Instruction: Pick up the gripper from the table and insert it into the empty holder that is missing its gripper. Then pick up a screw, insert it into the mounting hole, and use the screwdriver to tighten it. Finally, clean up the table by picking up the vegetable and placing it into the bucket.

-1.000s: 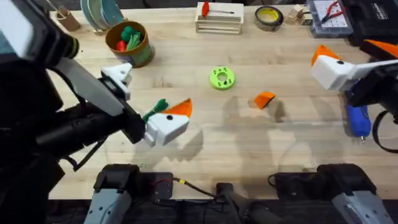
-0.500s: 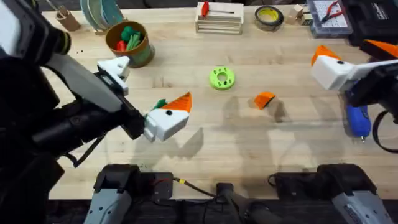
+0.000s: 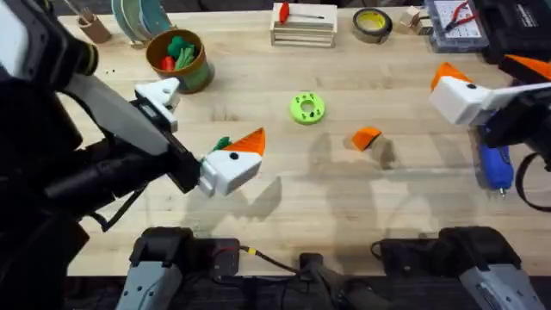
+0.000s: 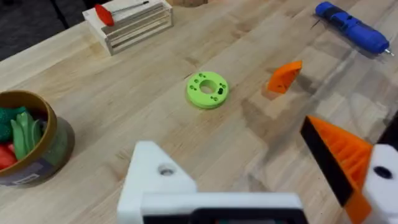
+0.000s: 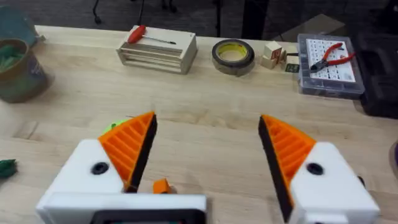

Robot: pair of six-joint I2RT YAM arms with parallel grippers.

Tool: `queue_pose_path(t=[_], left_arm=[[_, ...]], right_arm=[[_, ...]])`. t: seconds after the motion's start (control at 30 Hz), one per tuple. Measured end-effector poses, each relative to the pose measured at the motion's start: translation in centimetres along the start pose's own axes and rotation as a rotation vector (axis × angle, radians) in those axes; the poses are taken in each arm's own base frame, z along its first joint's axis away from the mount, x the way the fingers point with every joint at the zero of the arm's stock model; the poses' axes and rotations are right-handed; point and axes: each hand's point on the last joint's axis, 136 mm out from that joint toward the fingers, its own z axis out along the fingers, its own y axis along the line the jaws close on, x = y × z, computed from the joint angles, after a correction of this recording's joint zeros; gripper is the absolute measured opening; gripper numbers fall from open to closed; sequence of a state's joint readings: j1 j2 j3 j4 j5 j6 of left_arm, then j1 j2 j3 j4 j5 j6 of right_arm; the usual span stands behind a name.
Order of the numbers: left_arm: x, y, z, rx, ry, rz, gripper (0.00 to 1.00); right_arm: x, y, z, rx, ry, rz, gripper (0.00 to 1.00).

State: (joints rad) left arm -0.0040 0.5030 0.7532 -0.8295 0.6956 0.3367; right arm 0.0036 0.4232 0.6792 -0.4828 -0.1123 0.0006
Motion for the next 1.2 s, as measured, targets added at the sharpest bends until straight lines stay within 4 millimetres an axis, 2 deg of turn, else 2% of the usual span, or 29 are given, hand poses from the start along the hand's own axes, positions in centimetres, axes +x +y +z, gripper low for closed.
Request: queue_pose_path(t=[0.77,1.2], left_arm=[[-0.2,0.1,0.0,-0.006,-0.005,0.006,0.993],[-3.0,1.0,-0.2,-0.045,-0.111,0.098,0.993]], right_arm=[[0.0,0.0,0.0,0.0,0.0,0.0,0.992],[0.0,0.0,0.0,0.0,0.0,0.0,0.991]])
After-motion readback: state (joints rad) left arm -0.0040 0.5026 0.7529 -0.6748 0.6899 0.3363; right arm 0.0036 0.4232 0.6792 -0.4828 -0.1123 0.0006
